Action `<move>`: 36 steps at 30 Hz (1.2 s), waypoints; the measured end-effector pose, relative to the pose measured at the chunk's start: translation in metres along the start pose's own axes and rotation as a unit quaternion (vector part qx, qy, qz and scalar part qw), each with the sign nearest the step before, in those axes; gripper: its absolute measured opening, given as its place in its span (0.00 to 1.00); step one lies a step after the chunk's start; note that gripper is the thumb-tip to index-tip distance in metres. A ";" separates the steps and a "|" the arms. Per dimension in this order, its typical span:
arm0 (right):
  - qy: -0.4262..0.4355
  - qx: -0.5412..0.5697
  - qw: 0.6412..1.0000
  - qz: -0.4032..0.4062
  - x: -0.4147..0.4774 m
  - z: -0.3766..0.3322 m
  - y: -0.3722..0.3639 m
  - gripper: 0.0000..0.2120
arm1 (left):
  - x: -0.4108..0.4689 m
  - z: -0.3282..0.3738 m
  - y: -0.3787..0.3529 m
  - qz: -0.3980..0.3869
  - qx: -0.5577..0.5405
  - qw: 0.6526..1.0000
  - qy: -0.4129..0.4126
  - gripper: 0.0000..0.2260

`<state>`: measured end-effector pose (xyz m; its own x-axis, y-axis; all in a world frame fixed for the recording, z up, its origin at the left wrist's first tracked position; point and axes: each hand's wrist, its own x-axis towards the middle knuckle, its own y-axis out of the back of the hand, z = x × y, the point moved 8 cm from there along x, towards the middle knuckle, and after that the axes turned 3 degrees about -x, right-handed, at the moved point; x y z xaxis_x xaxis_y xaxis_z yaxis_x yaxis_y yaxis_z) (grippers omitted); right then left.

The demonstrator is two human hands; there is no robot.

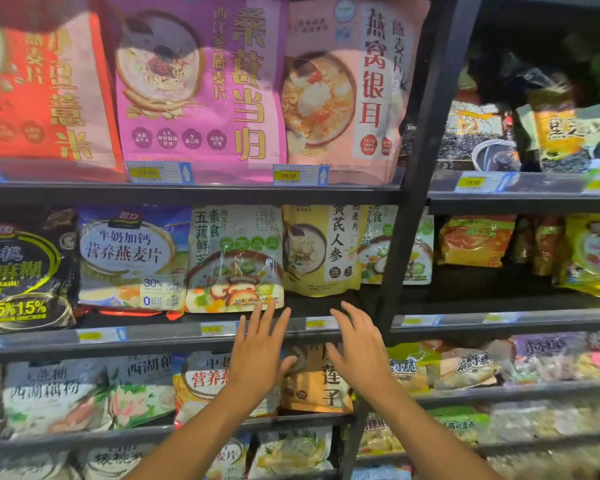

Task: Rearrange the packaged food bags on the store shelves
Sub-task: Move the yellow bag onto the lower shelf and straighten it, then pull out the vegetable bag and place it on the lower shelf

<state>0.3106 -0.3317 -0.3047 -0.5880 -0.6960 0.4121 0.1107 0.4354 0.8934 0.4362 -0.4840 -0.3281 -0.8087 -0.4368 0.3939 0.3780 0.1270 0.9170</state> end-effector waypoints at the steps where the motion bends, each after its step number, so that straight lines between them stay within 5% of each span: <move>1: 0.006 0.000 1.000 0.002 -0.009 0.006 0.005 0.31 | -0.004 0.009 0.001 0.000 0.000 1.000 0.002 0.44; 20: -0.033 -0.037 0.999 0.012 -0.154 0.217 0.118 0.30 | -0.045 0.280 -0.002 -0.034 -0.062 0.997 -0.044 0.38; 36: -0.026 -0.063 0.996 0.065 -0.034 0.313 0.125 0.29 | 0.084 0.338 -0.015 0.034 -0.092 0.995 -0.034 0.37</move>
<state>0.0937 -0.0751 -0.2625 -0.6022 -0.6072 0.5183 0.2860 0.4421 0.8501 0.2104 -0.2216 -0.2874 -0.8051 -0.3705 0.4632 0.5034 -0.0139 0.8639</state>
